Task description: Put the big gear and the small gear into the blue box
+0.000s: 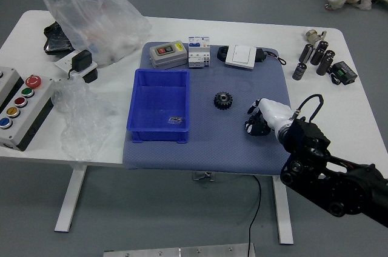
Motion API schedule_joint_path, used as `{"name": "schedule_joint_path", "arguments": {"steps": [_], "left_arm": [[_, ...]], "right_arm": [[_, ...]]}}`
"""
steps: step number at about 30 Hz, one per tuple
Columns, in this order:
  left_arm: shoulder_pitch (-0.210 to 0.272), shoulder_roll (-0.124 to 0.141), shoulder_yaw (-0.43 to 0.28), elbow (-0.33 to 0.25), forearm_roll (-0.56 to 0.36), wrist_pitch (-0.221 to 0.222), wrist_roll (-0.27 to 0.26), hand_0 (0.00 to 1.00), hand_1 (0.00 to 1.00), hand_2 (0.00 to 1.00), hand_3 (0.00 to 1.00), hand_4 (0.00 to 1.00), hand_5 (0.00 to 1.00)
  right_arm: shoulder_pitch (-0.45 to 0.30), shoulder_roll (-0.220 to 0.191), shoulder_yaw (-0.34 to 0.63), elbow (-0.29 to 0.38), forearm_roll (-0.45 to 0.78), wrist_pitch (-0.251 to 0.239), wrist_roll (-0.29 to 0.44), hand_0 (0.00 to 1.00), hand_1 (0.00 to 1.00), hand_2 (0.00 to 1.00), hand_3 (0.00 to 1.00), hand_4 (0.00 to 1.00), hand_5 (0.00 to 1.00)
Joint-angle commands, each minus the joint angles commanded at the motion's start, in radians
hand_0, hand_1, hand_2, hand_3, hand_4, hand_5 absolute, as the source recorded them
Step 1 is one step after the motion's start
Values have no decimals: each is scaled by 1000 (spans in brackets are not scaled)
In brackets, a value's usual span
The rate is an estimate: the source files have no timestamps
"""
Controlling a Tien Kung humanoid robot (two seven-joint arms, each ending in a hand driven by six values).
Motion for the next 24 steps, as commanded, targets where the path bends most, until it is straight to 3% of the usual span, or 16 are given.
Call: {"name": "schedule_joint_path", "arguments": {"steps": [24], "left_arm": [[4,1,-6,0,5,0,2,613,470,507,650,668,355]], "right_arm": [[39,2,31,30,-52,-32,34,223,412,504,669,340,16]]}}
